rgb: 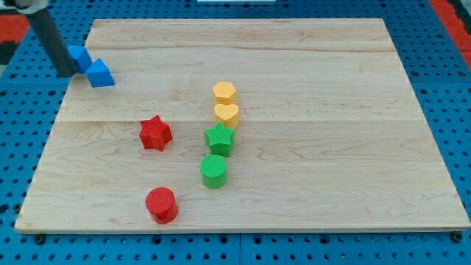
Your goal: Push the blue triangle towards top right
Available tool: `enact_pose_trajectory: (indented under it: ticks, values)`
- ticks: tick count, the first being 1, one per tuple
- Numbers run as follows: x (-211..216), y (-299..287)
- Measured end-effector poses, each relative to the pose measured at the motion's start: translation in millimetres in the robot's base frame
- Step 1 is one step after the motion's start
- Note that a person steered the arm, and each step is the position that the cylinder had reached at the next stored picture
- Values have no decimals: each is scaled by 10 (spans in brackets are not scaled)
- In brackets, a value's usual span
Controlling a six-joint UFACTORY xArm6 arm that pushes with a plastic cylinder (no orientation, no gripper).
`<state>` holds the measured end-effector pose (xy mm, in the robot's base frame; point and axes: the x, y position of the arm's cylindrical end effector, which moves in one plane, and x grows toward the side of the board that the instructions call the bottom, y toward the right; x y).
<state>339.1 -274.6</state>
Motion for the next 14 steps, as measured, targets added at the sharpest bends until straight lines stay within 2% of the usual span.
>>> enact_pose_trajectory:
  ticks: [1,2,3,4,5,6,7,8,9,10,11,12,13,14]
  values:
    - [0,570]
    - [41,882]
    - [391,766]
    - [246,949]
    - [-99,1301]
    - [-132,2054]
    - [-146,1716]
    - [125,1376]
    - [451,1448]
    - [-17,1708]
    - [-389,2339]
    - [-520,2712]
    - [-531,1770]
    - [-70,1620]
